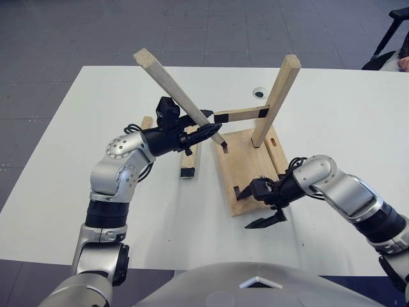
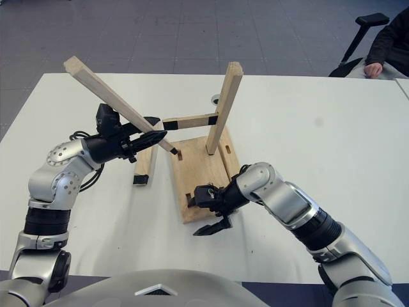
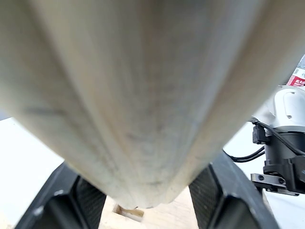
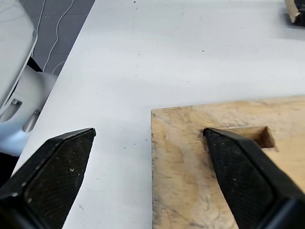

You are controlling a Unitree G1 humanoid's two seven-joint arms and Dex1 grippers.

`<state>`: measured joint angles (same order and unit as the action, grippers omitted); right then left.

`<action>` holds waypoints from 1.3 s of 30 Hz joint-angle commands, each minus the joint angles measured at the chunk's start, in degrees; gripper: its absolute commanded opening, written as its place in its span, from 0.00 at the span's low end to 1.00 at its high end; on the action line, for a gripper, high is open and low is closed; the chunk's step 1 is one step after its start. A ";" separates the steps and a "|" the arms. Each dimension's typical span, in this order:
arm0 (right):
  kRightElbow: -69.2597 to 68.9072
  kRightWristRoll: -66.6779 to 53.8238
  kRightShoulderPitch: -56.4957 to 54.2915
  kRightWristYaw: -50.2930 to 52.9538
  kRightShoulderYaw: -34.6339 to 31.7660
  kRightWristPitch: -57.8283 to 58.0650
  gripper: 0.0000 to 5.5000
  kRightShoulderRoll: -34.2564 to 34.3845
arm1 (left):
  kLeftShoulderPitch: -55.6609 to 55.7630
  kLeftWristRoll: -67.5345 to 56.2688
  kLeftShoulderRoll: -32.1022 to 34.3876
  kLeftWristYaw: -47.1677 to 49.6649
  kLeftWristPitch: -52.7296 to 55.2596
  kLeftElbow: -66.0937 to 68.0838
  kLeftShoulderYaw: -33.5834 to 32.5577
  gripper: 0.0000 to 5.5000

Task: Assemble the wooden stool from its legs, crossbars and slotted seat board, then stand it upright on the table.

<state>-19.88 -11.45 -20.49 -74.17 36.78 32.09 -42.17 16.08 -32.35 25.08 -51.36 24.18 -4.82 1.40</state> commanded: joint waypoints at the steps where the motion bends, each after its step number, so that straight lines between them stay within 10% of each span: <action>1: -1.15 0.68 0.58 -3.53 0.23 -0.84 0.76 -4.36 | 0.44 0.50 0.94 -0.56 -0.10 -0.07 -0.73 0.38; 18: 5.11 1.24 -1.29 -12.85 -5.22 -8.89 0.76 -12.49 | -3.86 3.63 2.72 -3.52 -2.22 -2.22 2.37 0.38; 39: 9.85 -2.38 -13.26 -11.18 -14.15 -3.61 0.76 -5.94 | -8.66 8.94 -5.00 2.81 -9.15 2.49 4.71 0.38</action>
<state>-9.76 -13.32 -32.26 -85.50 23.61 27.77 -48.15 6.83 -24.55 20.56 -49.57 16.43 -4.14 6.57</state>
